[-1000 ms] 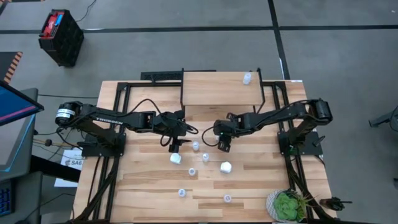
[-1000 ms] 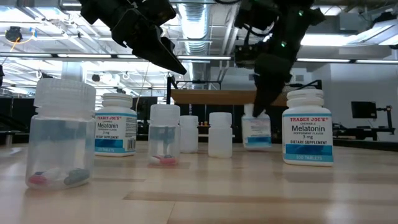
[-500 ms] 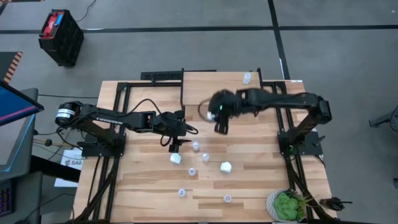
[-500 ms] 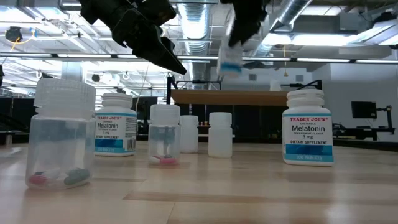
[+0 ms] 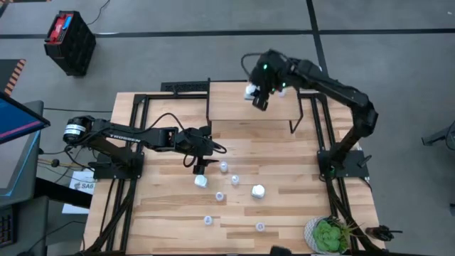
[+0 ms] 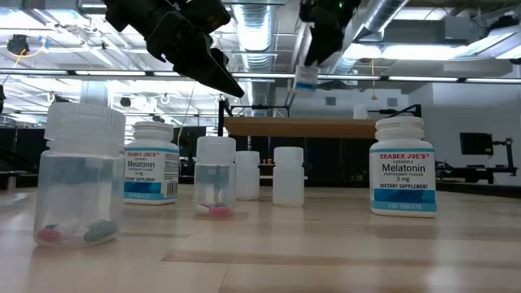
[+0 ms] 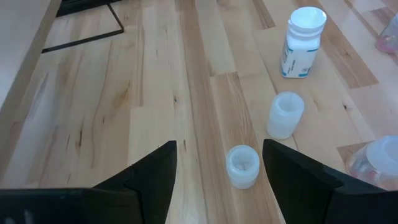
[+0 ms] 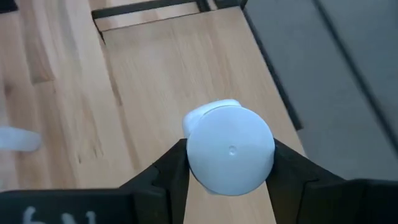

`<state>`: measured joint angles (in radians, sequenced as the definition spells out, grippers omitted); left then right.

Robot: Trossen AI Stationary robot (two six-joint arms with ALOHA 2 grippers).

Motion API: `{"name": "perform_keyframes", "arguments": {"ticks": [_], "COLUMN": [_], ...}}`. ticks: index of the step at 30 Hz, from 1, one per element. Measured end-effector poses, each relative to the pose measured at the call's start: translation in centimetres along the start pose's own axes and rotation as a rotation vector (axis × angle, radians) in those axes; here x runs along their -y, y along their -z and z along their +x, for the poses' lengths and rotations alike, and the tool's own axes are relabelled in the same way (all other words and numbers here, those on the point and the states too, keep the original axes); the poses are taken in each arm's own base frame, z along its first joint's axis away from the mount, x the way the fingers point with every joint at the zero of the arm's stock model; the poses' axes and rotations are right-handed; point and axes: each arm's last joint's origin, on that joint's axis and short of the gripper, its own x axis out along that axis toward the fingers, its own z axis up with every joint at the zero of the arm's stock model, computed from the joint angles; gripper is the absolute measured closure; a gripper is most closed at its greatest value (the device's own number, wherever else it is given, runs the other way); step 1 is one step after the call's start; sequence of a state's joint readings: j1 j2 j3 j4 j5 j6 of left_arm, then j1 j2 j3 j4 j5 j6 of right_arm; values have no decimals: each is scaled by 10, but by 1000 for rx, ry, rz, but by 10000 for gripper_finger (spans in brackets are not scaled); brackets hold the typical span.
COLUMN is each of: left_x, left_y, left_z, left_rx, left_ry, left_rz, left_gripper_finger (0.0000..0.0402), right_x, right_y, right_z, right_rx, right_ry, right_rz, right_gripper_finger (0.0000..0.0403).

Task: Pick and place medicine bottles onto shelf by color
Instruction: Put the top right white medicine bottle on the shelf

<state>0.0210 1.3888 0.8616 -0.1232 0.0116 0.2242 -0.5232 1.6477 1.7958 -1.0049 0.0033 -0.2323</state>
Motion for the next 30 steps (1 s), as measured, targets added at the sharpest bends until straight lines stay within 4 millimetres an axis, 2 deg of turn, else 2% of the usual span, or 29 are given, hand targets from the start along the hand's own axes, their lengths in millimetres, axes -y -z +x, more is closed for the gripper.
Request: {"name": "perform_keyframes", "arguments": {"ticks": [4,9,17,30], "left_x": [0,0,0,0], "left_y": [0,0,0,0], "left_z": [0,0,0,0], "left_rx": [1,2,1,0], "left_ry": [0,-1,-1,-1], "left_rz": [0,0,0,0], "left_gripper_finger": [175,175,175,175], "right_x": [22,35,39,46], "right_y": [0,-6,-18,-31], "right_z": [12,34,75,92], "right_rx": [42,103,146,55], "right_ry": [-35,-81,-82,-107], "right_rz": [21,34,-32,-9], "right_gripper_finger": [229,228,228,227]}}
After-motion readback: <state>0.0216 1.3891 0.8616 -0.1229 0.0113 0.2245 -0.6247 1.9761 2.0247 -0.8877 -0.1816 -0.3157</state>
